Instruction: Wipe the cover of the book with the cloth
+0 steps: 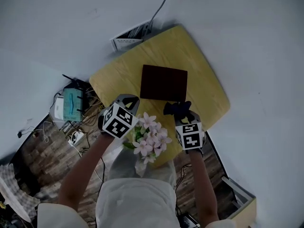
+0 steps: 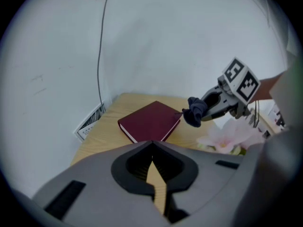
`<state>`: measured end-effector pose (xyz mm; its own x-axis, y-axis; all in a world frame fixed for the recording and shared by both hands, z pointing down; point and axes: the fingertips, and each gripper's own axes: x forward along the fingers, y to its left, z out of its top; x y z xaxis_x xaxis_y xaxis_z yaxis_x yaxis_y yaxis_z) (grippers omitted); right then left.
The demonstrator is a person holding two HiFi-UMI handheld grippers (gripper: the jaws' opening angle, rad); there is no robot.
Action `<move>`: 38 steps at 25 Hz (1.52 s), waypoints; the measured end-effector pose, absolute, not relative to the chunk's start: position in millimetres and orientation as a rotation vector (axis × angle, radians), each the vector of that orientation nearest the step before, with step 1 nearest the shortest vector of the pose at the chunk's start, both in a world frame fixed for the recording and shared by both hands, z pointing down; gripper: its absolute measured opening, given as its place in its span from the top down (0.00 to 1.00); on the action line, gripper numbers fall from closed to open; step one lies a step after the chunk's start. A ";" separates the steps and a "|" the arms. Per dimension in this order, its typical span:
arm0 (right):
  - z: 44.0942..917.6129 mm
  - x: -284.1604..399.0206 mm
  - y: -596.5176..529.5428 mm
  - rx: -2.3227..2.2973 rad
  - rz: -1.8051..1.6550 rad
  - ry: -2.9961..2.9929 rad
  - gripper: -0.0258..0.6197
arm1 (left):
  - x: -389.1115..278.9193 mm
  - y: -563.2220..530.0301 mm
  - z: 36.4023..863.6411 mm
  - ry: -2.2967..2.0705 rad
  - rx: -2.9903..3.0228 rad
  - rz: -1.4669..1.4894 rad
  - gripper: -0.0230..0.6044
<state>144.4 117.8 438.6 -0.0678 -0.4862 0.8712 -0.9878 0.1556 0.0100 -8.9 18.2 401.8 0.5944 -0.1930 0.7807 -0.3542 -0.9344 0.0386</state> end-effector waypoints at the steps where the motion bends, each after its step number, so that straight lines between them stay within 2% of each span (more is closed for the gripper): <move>1: 434.0 142.9 119.8 1.444 0.830 -1.669 0.72 | -10.5 22.9 391.5 -0.465 2.634 1.218 0.95; 17: 309.8 109.2 136.8 1.678 0.611 -1.794 0.72 | -8.5 100.3 263.2 -0.468 2.653 0.750 0.95; 29: 231.3 87.6 180.6 1.914 0.513 -1.850 0.73 | -9.4 142.2 213.2 -0.409 2.770 0.670 0.95; 38: 213.6 73.0 214.1 2.008 0.482 -1.905 0.73 | -12.6 150.8 185.4 -0.484 2.812 0.530 0.95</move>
